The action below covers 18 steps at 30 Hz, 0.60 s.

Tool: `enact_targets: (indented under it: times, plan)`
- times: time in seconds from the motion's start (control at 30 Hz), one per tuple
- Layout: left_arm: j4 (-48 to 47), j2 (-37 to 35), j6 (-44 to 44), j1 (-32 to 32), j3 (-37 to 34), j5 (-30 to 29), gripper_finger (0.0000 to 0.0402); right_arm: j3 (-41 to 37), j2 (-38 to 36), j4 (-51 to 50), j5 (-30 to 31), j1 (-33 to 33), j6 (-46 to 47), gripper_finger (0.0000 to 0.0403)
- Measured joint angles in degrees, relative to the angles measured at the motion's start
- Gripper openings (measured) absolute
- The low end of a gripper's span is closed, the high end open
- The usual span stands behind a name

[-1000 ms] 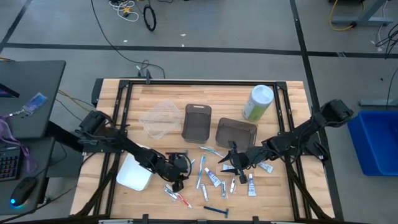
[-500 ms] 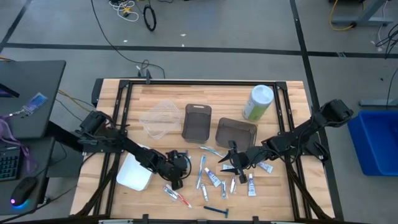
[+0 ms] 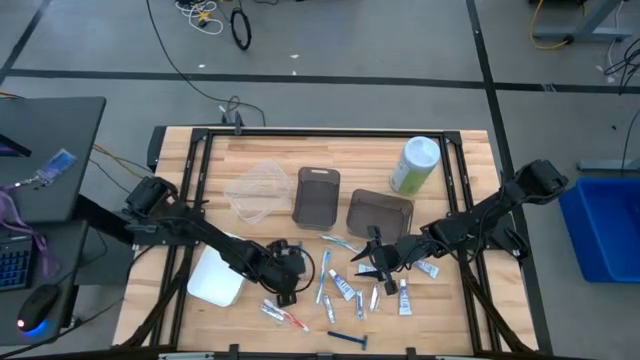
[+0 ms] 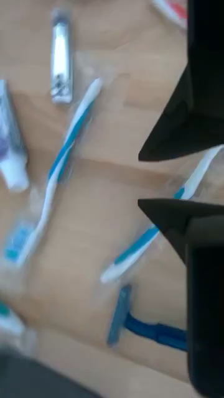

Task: Pick & Place Travel size toiletries
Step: Put the blue toothbrush into the left black bin

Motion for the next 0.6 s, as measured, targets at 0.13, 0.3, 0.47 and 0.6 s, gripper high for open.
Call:
enact_targets:
  times: [0.13,0.3,0.47,0.6]
  plan:
    - [-2.8,0.9,-6.9,0.7,-1.4,-0.4,0.0170,0.0,0.0,0.0,0.0,0.0,0.0,0.0183]
    - [0.7,1.2,-9.0,0.8,-3.4,-0.1,0.0193,0.0,0.0,0.0,0.0,0.0,0.0,0.0182]
    - [2.1,1.8,-6.6,0.8,-3.8,1.0,0.0183,0.0,0.0,0.0,0.0,0.0,0.0,0.0187]
    - [3.2,4.1,-6.0,0.9,-3.7,2.4,0.0167,0.0,0.0,-0.1,0.0,0.0,0.0,0.0190]
